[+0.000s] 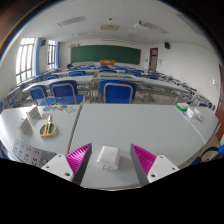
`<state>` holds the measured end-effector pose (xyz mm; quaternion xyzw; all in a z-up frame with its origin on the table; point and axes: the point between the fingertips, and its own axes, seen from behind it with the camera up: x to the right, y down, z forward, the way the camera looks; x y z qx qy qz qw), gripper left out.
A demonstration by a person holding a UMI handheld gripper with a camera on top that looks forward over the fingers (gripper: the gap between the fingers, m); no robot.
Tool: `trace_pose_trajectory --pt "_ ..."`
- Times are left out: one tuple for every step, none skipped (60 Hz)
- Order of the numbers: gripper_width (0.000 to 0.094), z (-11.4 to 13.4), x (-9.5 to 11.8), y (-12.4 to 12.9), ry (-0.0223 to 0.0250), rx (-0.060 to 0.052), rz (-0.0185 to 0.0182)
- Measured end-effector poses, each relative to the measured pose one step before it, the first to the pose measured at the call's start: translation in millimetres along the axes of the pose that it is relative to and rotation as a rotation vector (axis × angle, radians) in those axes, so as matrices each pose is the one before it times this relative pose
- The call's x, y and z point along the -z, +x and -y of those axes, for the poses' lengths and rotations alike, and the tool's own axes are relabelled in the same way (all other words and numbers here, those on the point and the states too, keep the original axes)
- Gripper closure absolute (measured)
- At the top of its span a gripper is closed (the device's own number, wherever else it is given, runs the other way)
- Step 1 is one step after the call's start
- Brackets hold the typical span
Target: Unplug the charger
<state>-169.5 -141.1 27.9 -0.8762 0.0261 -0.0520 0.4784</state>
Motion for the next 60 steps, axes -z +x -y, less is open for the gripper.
trace_pose_trajectory --pt "0.0117 1.99 2.57 -0.18 0.00575 0.0027 0.00030" --pt "0.0097 2.14 2.98 0.14 0.00588 0.0030 -0.00013" --pt "0.0080 2.16 3.31 0.05 0.00556 0.0033 -0.00021" --pt "0.0077 2.05 3.97 -0.50 0.00554 0.0040 0.00086" --pt "0.0075 3.91 6.37 2.24 0.00500 0.0048 -0.00034" --pt "0.0074 1.56 5.28 -0.72 0.00447 0.0046 -0.00194" --pt "0.0075 1.67 4.99 -0.69 0.00595 0.0038 -0.00174" --pt "0.0074 1.86 5.70 -0.43 0.00578 0.0036 -0.00172" --pt "0.0077 2.00 6.07 -0.79 0.00612 0.0033 -0.00074" --pt "0.0076 1.92 6.47 -0.43 0.00641 0.0031 -0.00021" --pt "0.0076 1.83 6.94 -0.84 0.00553 0.0028 0.00059" --pt "0.0076 1.73 7.04 -0.77 0.00585 0.0025 0.00039" --pt "0.0080 1.74 7.15 0.95 0.00566 0.0024 -0.00023" --pt "0.0079 2.40 9.35 -1.06 0.00315 0.0003 -0.00161" --pt "0.0080 1.16 7.93 -1.12 0.00336 0.0002 -0.00060" --pt "0.0079 1.23 8.10 -1.27 0.00391 -0.0006 0.00018" --pt "0.0081 1.33 8.53 -1.26 0.00511 -0.0014 0.00079" --pt "0.0082 1.45 8.86 -1.40 0.00536 -0.0020 0.00065" --pt "0.0083 0.99 9.35 -1.47 0.00431 -0.0020 0.00013" --pt "0.0083 -1.17 8.70 -2.64 0.00516 -0.0008 -0.00172" --pt "0.0083 1.46 8.69 0.34 0.00189 -0.0010 -0.00075" --pt "0.0084 1.09 8.27 -1.59 0.00291 0.0000 -0.00142" --pt "0.0084 0.54 8.90 -1.01 0.00336 0.0009 -0.00161" --pt "0.0086 0.46 9.30 -0.88 0.00380 0.0015 -0.00226" --pt "0.0086 0.54 9.36 -0.63 0.00506 0.0017 -0.00322" --pt "0.0086 0.52 9.33 -0.33 0.00517 0.0019 -0.00414" --pt "0.0087 0.29 9.55 -0.17 0.00425 0.0021 -0.00433" --pt "0.0085 -2.20 12.63 -1.18 0.00393 0.0017 -0.00460" --pt "0.0085 0.12 8.35 -0.11 0.00117 0.0020 -0.00334" --pt "0.0085 0.31 7.83 -0.35 -0.00072 0.0021 -0.00304" --pt "0.0085 -0.47 7.96 -0.71 -0.00055 0.0015 -0.00218" --pt "0.0085 -0.48 7.95 -0.79 -0.00062 0.0008 -0.00213" --pt "0.0085 -0.68 7.61 -0.73 -0.00033 0.0004 -0.00223" --pt "0.0085 -0.65 7.50 -0.45 0.00014 0.0002 -0.00203" --pt "0.0085 -0.87 7.33 -0.52 0.00049 0.0001 -0.00167" --pt "0.0085 -2.72 8.17 -0.64 0.00157 -0.0002 -0.00158" --pt "0.0084 -0.90 6.78 -0.45 -0.00035 0.0000 -0.00236" --pt "0.0086 -0.92 6.58 -0.47 -0.00102 0.0001 -0.00232" --pt "0.0086 -0.84 6.38 -0.32 -0.00178 0.0006 -0.00228" --pt "0.0084 -0.55 5.78 -0.37 -0.00206 0.0007 -0.00188" --pt "0.0085 -0.85 5.50 -0.22 -0.00180 0.0001 -0.00163" --pt "0.0087 -0.71 5.08 -0.47 -0.00056 0.0001 -0.00082" --pt "0.0085 -0.68 4.72 -0.45 0.00064 0.0003 -0.00039" --pt "0.0085 -0.33 3.91 -0.43 0.00145 0.0006 -0.00082" --pt "0.0084 -2.12 3.80 0.08 0.00176 0.0003 -0.00138" --pt "0.0083 -0.19 3.17 -0.60 0.00061 0.0001 -0.00195" --pt "0.0083 -0.35 2.72 0.13 -0.00010 -0.0014 -0.00057" --pt "0.0086 -0.33 2.79 -0.35 -0.00041 -0.0026 0.00054" --pt "0.0085 -0.42 2.46 -0.39 -0.00019 -0.0033 -0.00003" --pt "0.0085 -0.54 2.54 -0.12 -0.00065 -0.0028 -0.00062" --pt "0.0083 -1.27 1.82 -0.55 -0.00102 -0.0028 -0.00065" --pt "0.0083 -0.78 2.18 -0.09 -0.00156 -0.0034 0.00018" --pt "0.0085 -0.62 2.03 0.10 -0.00083 -0.0051 0.00020" --pt "0.0086 -0.12 2.30 0.13 -0.00031 -0.0068 0.00006" --pt "0.0086 0.06 2.17 0.17 -0.00033 -0.0063 -0.00085" --pt "0.0087 0.30 2.18 0.50 0.00016 -0.0041 -0.00173" --pt "0.0088 0.32 -0.40 -0.17 -0.00095 -0.0026 -0.00297" --pt "0.0085 0.32 1.51 0.45 -0.00031 -0.0003 -0.00117" --pt "0.0084 0.09 0.84 0.05 -0.00030 0.0016 -0.00030" --pt "0.0085 0.15 0.44 0.02 -0.00032 0.0023 0.00000"
